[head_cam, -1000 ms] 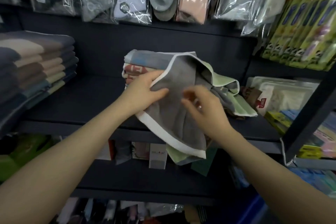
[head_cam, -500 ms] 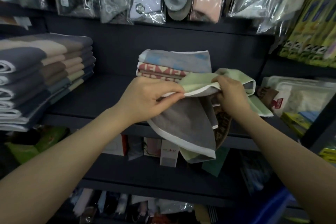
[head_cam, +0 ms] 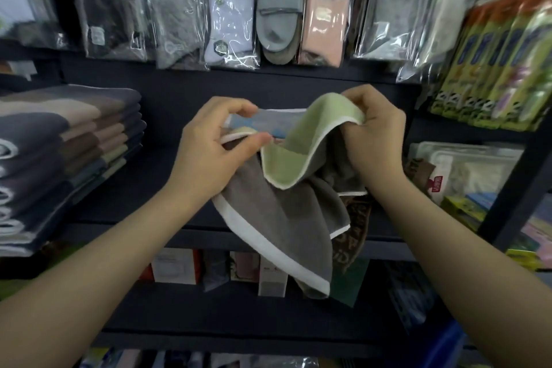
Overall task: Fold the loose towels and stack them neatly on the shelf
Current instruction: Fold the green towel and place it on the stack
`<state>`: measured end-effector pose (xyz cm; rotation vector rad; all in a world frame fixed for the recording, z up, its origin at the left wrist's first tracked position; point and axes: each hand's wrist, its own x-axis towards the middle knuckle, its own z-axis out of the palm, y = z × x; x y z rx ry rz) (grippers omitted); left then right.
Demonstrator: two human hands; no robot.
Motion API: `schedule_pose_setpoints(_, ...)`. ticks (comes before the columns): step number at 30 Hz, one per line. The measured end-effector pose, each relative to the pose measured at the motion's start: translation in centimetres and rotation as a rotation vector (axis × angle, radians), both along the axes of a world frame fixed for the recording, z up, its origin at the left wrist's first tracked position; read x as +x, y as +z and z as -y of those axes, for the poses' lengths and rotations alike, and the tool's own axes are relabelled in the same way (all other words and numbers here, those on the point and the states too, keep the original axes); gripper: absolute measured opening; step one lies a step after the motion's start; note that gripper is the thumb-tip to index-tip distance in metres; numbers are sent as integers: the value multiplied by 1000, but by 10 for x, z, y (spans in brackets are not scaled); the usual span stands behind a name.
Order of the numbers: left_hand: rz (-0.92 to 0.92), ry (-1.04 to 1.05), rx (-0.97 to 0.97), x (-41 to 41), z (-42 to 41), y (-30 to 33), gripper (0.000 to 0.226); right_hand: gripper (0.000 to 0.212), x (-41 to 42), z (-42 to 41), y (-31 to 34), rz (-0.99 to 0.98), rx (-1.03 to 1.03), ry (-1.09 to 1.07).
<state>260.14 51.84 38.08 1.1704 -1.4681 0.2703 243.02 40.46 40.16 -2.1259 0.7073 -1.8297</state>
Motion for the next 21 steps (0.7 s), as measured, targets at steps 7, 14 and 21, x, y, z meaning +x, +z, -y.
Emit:
schedule_pose_setpoints(7, 211, -101, -8, -25, -39, 39, 38, 9, 10, -80, 30, -121, -162, 74)
schedule_pose_setpoints(14, -238, -202, 49, 18, -59, 32, 16, 8, 39, -86, 6, -296, -131, 231)
schedule_pose_setpoints(21, -618, 14, 56, 85, -84, 11, 31, 18, 73, -63, -52, -622, 28, 191)
